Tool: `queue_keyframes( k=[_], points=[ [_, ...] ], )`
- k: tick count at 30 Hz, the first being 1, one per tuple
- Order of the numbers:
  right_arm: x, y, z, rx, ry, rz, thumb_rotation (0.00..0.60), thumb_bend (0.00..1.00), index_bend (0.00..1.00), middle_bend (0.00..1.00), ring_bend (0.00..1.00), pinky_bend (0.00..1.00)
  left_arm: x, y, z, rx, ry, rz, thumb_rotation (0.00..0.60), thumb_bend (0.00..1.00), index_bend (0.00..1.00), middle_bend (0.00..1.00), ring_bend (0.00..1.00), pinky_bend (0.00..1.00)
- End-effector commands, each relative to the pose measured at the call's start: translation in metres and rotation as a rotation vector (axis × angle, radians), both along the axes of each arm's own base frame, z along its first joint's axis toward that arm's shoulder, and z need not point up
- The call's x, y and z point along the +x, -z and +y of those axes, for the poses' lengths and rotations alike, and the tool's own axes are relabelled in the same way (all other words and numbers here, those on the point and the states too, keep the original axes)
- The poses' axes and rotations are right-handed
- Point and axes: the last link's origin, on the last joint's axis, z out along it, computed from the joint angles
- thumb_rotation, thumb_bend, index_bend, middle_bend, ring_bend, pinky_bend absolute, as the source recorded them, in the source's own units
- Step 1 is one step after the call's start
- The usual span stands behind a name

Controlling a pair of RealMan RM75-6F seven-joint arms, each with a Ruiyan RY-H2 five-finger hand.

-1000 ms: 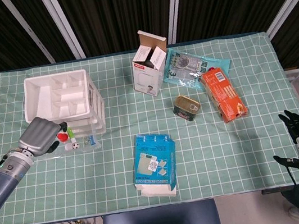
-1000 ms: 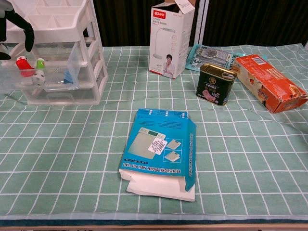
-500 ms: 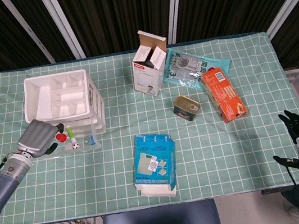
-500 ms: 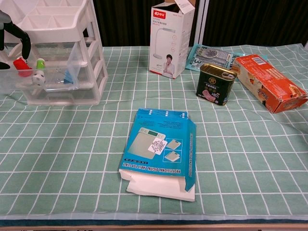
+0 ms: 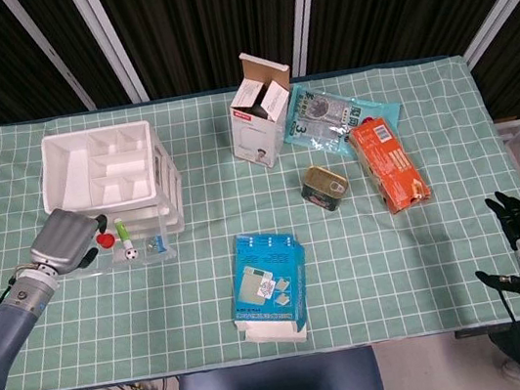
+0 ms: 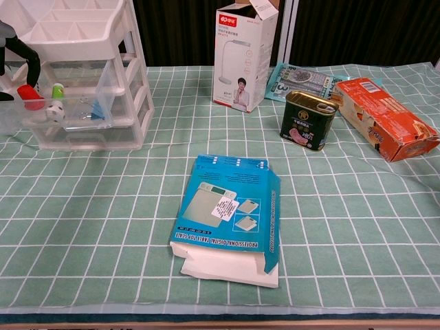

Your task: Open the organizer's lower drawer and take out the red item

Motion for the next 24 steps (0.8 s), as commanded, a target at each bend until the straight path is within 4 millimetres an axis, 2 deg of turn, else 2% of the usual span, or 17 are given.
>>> queue_keyframes(
  k=[1,12,24],
  points=[
    [0.0001,0.0000,0.0000,0.000,0.001,-0.001,0.600,0.08,0.00,0.00,0.00,0.22,-0.0012,0.0010,0.0006,0.001,-0.009,0.000,0.600,0.30,0.43,1.00,1.00,1.00],
    [0.0001,0.0000,0.0002,-0.001,0.001,-0.005,0.600,0.08,0.00,0.00,0.00,0.22,-0.0028,0.0036,0.0012,0.003,-0.019,-0.004,0.600,0.35,0.44,1.00,1.00,1.00],
    [0.0004,0.0001,0.0004,0.001,0.000,-0.008,0.600,0.08,0.00,0.00,0.00,0.22,-0.0017,0.0048,0.0008,0.004,-0.015,-0.010,0.600,0.35,0.46,1.00,1.00,1.00]
  ],
)
